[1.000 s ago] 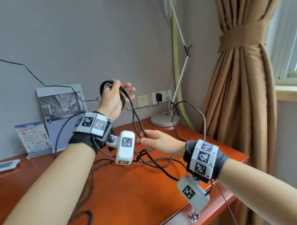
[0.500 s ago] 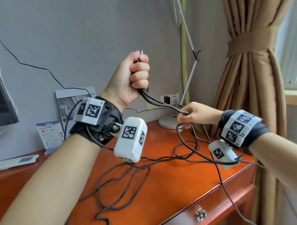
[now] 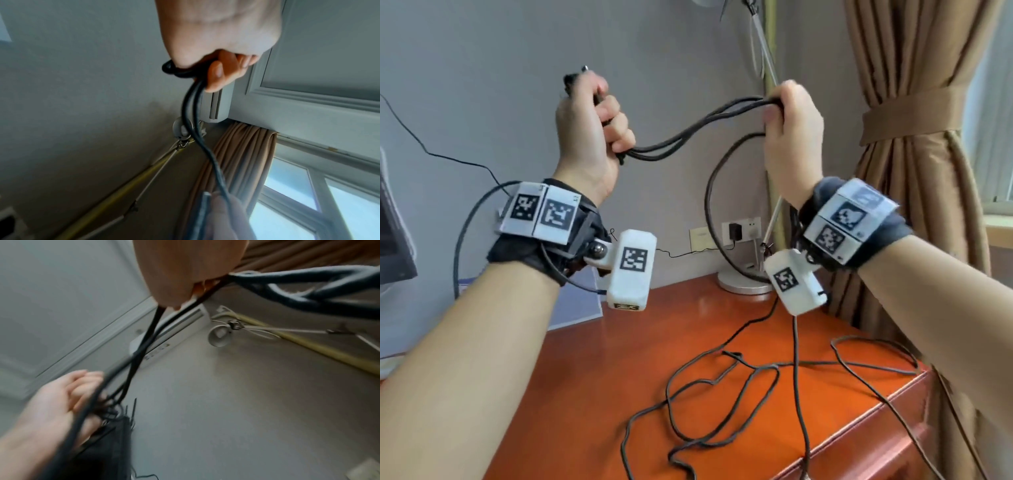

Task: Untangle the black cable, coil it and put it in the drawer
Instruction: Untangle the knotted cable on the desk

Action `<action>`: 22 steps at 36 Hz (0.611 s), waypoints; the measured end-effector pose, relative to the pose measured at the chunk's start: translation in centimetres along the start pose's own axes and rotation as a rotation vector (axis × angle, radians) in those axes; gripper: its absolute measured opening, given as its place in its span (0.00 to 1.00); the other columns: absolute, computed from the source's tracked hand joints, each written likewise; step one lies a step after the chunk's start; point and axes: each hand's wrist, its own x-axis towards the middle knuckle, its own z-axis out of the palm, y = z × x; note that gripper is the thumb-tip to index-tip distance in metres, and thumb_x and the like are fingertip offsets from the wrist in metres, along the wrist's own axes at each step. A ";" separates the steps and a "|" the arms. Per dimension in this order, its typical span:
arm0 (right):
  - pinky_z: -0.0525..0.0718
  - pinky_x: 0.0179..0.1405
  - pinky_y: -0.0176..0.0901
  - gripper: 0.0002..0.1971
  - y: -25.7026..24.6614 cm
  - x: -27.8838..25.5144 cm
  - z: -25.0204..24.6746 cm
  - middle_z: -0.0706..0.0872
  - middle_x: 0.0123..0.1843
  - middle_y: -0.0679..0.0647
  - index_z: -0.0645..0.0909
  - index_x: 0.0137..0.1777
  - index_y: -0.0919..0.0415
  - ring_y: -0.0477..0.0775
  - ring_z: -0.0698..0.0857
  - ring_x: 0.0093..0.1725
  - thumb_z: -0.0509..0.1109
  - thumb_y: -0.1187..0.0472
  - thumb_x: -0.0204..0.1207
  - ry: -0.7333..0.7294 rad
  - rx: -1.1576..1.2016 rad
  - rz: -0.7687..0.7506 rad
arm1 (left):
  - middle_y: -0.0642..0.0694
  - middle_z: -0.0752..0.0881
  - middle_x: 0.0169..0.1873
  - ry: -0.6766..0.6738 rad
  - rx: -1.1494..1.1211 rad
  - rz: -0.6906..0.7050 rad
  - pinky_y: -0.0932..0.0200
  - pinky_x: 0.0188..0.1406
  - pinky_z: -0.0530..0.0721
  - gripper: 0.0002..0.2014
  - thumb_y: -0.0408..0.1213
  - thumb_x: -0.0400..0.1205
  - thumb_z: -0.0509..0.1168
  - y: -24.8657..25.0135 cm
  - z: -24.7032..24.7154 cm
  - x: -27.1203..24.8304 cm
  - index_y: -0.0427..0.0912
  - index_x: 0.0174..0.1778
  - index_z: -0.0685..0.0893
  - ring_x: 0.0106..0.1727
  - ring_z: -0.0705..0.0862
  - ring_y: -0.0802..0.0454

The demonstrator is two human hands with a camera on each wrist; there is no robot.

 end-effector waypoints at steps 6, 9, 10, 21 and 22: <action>0.75 0.44 0.39 0.10 2.4 -2.3 1.4 0.84 0.48 0.58 0.83 0.56 0.63 0.57 0.82 0.47 0.67 0.61 0.78 -0.909 -0.323 0.121 | 0.51 0.63 0.16 -0.059 0.639 0.351 0.62 0.18 0.57 0.15 0.35 0.79 0.55 -0.6 -3.2 1.5 0.45 0.26 0.60 0.17 0.57 0.52; 0.81 0.47 0.44 0.11 4.3 -6.4 1.3 0.86 0.51 0.59 0.83 0.56 0.58 0.61 0.85 0.51 0.63 0.62 0.77 -1.137 -0.513 0.174 | 0.41 0.68 0.20 -0.122 1.118 0.450 0.53 0.26 0.60 0.19 0.39 0.80 0.56 -2.3 -7.1 1.4 0.38 0.23 0.66 0.21 0.62 0.49; 0.81 0.46 0.45 0.13 5.0 -7.6 1.5 0.85 0.53 0.58 0.82 0.58 0.56 0.61 0.84 0.51 0.61 0.64 0.77 -1.152 -0.542 0.217 | 0.44 0.67 0.19 -0.147 1.192 0.446 0.54 0.27 0.58 0.20 0.39 0.81 0.56 -2.9 -8.2 1.1 0.40 0.23 0.63 0.21 0.62 0.51; 0.78 0.35 0.40 0.16 5.2 -10.4 2.8 0.78 0.38 0.57 0.74 0.52 0.62 0.52 0.78 0.33 0.65 0.47 0.80 -1.408 -0.674 0.709 | 0.48 0.68 0.19 -0.122 1.440 0.287 0.55 0.30 0.56 0.22 0.34 0.84 0.60 -5.4 -15.9 -0.5 0.45 0.24 0.61 0.24 0.66 0.45; 0.77 0.36 0.40 0.17 5.1 -10.2 3.2 0.78 0.36 0.55 0.75 0.55 0.63 0.50 0.75 0.31 0.63 0.48 0.81 -1.479 -0.689 0.690 | 0.48 0.68 0.19 -0.125 1.443 0.281 0.55 0.30 0.55 0.22 0.33 0.84 0.60 -5.5 -16.4 -0.5 0.44 0.24 0.61 0.23 0.66 0.45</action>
